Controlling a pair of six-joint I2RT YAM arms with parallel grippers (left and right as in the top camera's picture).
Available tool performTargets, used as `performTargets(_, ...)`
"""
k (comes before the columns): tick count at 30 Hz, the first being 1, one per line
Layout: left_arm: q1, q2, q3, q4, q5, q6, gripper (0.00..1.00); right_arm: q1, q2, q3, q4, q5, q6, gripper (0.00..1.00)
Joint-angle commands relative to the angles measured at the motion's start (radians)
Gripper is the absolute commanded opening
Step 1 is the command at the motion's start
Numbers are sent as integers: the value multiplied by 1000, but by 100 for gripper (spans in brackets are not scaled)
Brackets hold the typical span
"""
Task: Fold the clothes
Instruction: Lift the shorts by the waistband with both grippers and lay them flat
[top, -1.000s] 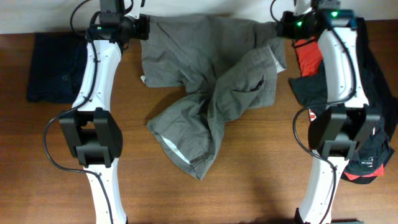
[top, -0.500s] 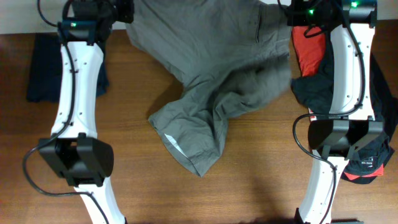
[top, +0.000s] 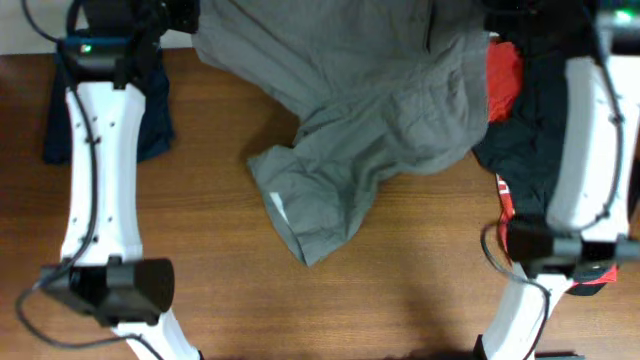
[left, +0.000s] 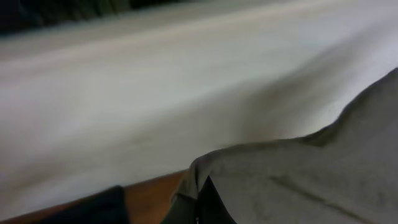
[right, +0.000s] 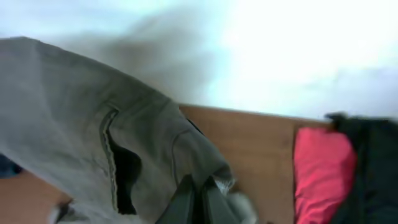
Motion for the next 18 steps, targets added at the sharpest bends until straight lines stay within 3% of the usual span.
performTargets(1, 10, -182, 26, -36, -81, 17, 1, -8, -179, 39, -34, 29, -13, 4)
performTargets(18, 10, -650, 26, -282, -271, 77, 1, -7, -582, 39, -324, 47, -11, 4)
